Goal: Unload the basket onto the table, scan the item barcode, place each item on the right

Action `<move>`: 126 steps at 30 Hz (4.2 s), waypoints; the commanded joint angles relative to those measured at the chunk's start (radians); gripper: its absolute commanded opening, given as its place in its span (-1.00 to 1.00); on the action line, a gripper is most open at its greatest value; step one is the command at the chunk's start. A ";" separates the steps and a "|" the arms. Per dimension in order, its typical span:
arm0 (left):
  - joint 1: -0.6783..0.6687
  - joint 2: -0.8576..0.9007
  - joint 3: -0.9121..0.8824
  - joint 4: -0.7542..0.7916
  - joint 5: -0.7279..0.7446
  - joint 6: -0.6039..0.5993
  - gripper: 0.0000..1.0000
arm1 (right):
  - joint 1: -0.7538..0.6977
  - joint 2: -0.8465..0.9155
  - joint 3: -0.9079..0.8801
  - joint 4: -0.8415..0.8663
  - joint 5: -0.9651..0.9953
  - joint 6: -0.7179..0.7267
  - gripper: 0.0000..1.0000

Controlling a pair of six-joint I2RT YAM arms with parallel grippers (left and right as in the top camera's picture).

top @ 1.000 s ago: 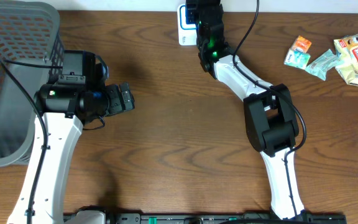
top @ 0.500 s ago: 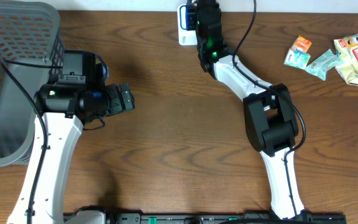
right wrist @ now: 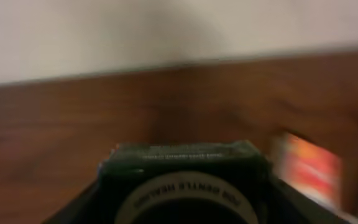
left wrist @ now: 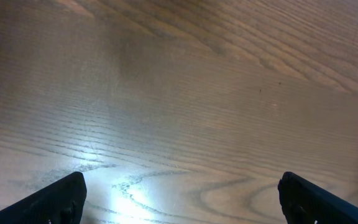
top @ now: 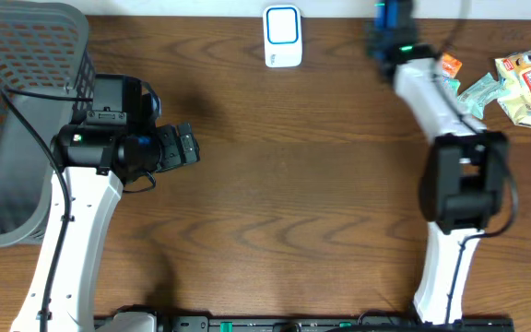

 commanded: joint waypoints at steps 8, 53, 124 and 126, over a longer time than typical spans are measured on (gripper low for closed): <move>0.005 0.000 0.003 -0.003 -0.006 0.010 0.95 | -0.205 -0.012 -0.002 -0.270 -0.124 0.006 0.98; 0.005 0.000 0.003 -0.003 -0.006 0.010 0.96 | 0.002 0.226 -0.002 0.341 -0.191 0.220 -0.49; 0.005 0.000 0.003 -0.003 -0.006 0.010 0.95 | 0.081 -0.354 -0.085 -0.995 -0.509 0.080 0.99; 0.005 0.000 0.003 -0.003 -0.006 0.010 0.96 | 0.105 -0.401 -0.130 -0.979 -0.491 0.081 0.99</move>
